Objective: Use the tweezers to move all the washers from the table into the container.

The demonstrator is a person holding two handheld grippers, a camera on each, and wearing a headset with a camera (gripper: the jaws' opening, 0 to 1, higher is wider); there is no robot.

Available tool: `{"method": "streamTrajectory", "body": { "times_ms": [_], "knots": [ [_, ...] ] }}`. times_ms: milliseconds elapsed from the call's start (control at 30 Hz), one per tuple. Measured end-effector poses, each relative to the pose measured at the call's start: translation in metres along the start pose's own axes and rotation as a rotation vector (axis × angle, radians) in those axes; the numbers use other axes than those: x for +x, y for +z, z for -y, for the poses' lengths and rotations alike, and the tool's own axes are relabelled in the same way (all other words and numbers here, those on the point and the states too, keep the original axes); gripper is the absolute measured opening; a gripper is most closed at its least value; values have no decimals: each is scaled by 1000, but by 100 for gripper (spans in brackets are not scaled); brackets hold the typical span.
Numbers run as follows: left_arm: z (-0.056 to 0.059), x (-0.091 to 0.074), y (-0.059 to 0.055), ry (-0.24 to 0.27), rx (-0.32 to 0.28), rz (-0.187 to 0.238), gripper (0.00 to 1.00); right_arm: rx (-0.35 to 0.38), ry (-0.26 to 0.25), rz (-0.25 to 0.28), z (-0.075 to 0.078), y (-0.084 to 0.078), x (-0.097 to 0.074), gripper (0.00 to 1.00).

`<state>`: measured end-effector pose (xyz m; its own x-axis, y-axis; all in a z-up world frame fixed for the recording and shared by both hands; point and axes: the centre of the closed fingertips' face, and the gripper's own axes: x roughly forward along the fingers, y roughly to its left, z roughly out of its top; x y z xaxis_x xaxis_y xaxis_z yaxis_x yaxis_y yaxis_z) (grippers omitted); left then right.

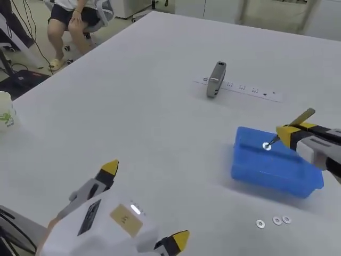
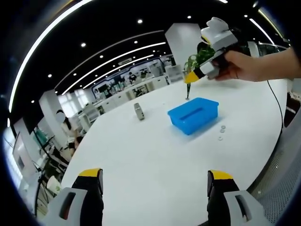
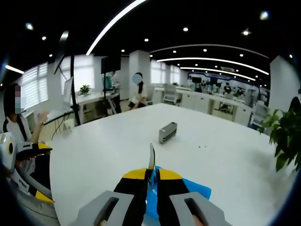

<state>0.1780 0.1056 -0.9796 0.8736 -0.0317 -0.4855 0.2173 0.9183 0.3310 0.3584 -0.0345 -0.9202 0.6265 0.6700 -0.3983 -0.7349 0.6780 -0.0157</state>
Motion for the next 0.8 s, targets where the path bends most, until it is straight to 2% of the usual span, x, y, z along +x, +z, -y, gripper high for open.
{"method": "streamTrajectory", "body": {
  "times_ms": [67, 200, 500, 800],
  "knots": [
    [0, 0, 0, 1, 1, 1, 94, 4, -9, 2, 4, 0, 7, 2],
    [-2, -1, 1, 11, -5, 4, 94, -4, -17, -22, 9, -11, 19, 2],
    [-1, 0, -1, 7, 8, -7, 94, 16, -20, -105, 9, -54, 34, 3],
    [-3, 0, 0, 17, 5, -3, 94, 38, -6, -135, 4, -68, 38, 3]
  ]
}}
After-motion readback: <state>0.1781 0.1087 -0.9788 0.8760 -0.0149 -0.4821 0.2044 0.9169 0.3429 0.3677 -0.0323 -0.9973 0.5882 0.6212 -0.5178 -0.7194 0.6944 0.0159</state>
